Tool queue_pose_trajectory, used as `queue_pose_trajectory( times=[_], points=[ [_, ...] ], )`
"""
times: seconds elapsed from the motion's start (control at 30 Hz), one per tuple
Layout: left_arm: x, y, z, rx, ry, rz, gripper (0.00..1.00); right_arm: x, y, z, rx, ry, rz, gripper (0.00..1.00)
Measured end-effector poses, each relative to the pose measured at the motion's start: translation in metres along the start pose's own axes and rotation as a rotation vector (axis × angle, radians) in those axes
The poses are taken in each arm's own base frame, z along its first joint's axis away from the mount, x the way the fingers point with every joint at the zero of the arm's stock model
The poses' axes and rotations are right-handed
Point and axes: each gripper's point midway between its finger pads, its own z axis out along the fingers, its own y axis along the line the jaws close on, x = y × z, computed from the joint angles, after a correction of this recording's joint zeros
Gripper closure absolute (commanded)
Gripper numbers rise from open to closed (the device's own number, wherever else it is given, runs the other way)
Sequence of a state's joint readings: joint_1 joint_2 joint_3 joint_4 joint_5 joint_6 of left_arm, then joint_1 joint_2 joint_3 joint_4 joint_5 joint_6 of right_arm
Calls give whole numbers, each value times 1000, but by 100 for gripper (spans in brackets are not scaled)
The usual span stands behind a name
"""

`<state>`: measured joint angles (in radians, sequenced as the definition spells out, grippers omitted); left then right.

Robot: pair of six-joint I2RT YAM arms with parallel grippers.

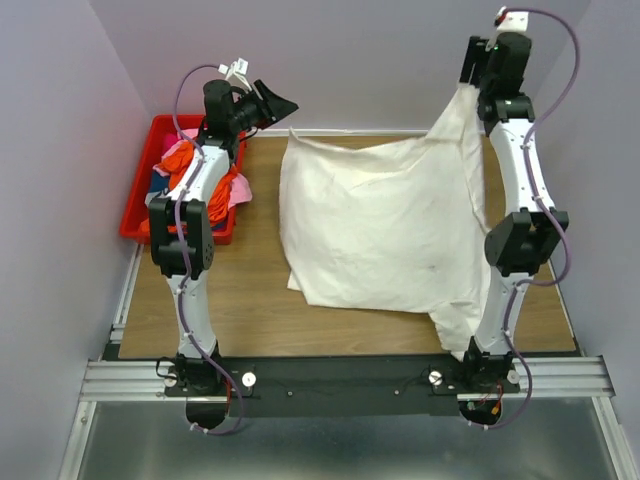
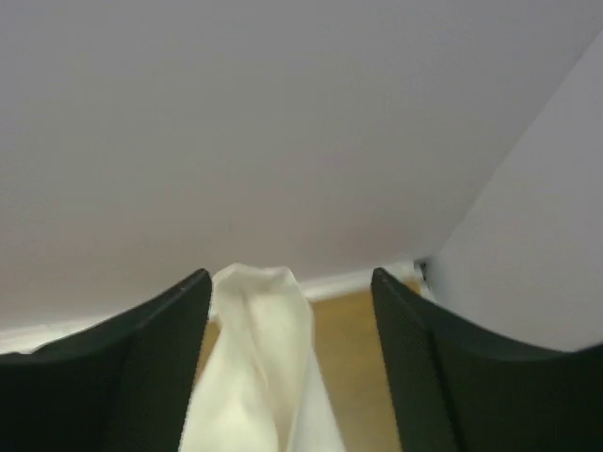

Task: Fold and stack the t-shirts
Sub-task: Flatten the tshirt out, then fold the tshirt

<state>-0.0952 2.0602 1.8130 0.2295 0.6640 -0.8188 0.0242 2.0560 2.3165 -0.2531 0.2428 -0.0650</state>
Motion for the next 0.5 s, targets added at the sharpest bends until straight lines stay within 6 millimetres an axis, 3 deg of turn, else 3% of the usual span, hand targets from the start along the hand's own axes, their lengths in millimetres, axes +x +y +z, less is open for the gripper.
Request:
queue_pose_trajectory(
  times=[0.07, 0.13, 0.23, 0.3, 0.4, 0.5],
  points=[
    [4, 22, 11, -38, 17, -14, 33, 58, 8, 13, 0, 139, 13, 0],
    [3, 32, 16, -57, 22, -12, 32, 89, 12, 13, -2, 224, 32, 0],
    [3, 27, 15, -58, 28, 21, 31, 94, 12, -1, -3, 258, 67, 0],
    [10, 21, 11, -61, 40, 39, 31, 87, 11, -15, -11, 254, 95, 0],
    [36, 19, -1, -99, 89, 55, 31, 77, 11, -45, -36, 255, 148, 0],
    [68, 24, -8, -156, 154, 73, 31, 86, 16, -68, -68, 289, 192, 0]
  ],
)
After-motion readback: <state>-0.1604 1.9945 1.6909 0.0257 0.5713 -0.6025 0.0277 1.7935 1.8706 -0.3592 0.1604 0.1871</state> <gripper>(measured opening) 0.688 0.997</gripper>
